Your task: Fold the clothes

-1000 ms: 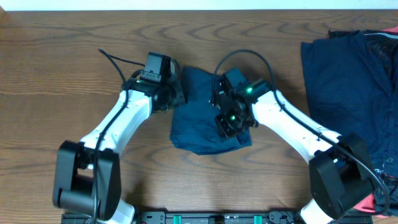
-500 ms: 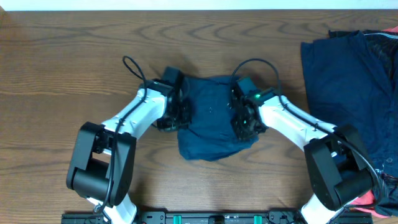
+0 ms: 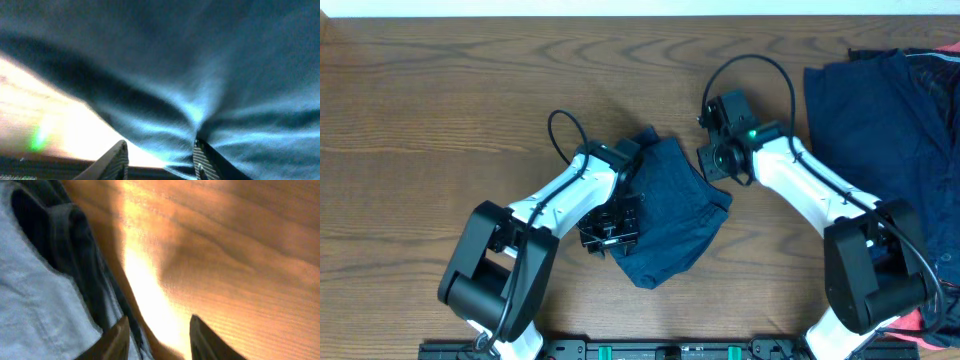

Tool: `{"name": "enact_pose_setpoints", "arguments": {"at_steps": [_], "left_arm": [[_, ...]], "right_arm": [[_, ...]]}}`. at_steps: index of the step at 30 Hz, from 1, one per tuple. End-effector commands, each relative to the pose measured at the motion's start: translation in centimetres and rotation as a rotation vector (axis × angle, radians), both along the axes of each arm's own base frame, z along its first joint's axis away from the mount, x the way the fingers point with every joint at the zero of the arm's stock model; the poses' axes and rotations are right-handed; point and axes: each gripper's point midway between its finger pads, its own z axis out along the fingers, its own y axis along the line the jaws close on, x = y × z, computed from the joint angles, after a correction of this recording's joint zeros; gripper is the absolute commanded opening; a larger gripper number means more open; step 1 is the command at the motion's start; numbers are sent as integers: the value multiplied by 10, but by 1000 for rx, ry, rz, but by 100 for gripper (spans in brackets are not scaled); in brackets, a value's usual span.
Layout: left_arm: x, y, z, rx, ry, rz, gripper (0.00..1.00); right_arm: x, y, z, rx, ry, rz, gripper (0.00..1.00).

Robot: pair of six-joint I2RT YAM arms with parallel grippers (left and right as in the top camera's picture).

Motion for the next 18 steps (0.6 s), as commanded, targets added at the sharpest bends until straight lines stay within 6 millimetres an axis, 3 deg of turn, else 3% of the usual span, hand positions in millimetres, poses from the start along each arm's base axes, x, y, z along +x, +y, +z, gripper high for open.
{"name": "enact_pose_setpoints", "arguments": {"at_steps": [1, 3, 6, 11, 14, 18], "left_arm": [[14, 19, 18, 66, -98, 12, 50], [28, 31, 33, 98, -179, 20, 56], [67, 50, 63, 123, -396, 24, 73], [151, 49, 103, 30, -795, -136, 81], [180, 54, 105, 29, -884, -162, 81], [199, 70, 79, 54, -857, -122, 81]], "right_arm": [[12, 1, 58, 24, -71, -10, 41], [2, 0, 76, 30, -46, -5, 42], [-24, 10, 89, 108, 36, 31, 43], [-69, 19, 75, 168, 234, 26, 42], [-91, 21, 57, 152, 310, 12, 41], [-114, 29, 32, 140, 364, 42, 42]]}}
